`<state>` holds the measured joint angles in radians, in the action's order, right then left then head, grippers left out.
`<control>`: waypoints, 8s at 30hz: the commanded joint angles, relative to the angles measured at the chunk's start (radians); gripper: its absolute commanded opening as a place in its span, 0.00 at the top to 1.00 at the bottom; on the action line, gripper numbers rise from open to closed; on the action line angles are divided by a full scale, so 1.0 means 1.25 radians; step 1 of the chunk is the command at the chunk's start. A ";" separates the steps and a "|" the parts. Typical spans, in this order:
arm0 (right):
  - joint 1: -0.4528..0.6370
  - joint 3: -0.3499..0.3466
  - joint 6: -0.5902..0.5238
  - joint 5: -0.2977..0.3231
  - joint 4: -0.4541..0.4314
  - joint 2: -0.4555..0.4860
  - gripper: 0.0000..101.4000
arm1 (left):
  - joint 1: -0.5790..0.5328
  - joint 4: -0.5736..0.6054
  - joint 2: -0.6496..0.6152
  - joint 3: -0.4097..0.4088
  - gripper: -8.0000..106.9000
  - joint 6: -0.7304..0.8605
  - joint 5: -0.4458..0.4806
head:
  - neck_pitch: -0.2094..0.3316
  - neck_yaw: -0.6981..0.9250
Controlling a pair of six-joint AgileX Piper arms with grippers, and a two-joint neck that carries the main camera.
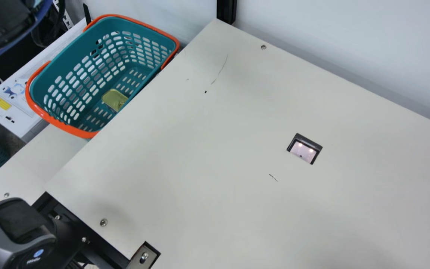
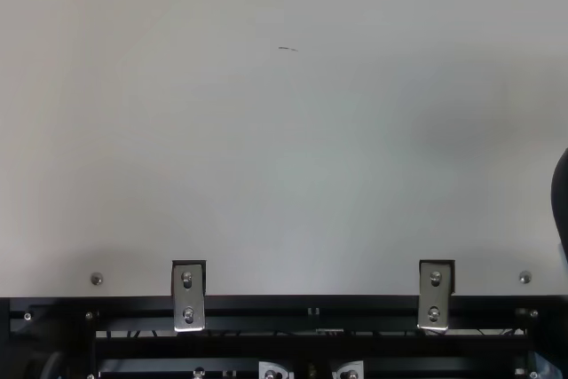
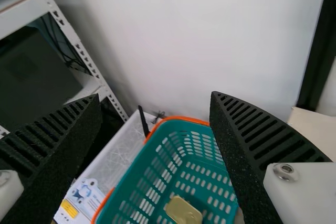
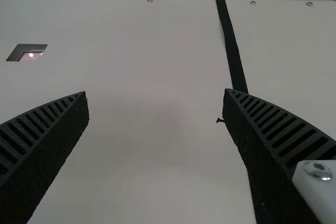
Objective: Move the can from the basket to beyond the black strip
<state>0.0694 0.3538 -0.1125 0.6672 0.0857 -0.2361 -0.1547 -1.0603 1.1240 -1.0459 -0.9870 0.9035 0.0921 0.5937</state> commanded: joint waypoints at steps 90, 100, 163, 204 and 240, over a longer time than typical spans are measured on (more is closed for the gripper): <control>0.000 0.000 0.000 0.000 0.000 0.000 0.00 | 0.513 0.621 0.768 -0.163 0.15 -0.130 -0.284 | 0.024 0.010; 0.000 0.000 0.000 0.000 0.000 0.000 0.00 | 0.537 0.637 0.830 -0.155 0.15 -0.131 -0.327 | 0.024 0.010; 0.000 0.000 0.000 0.000 0.000 0.000 0.00 | 0.557 0.774 1.006 -0.278 0.15 -0.001 -0.237 | 0.024 0.010; 0.000 0.000 0.000 0.000 0.000 0.000 0.00 | 0.559 0.775 0.995 -0.302 0.84 0.027 -0.284 | 0.024 0.010; 0.000 0.000 0.000 0.000 0.000 0.000 0.00 | 0.534 0.949 0.455 -0.331 0.84 0.217 0.121 | 0.024 0.010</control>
<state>0.0694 0.3538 -0.1125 0.6672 0.0857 -0.2361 0.5175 0.1198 1.7040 -1.4553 -0.7152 0.9769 0.0921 0.5937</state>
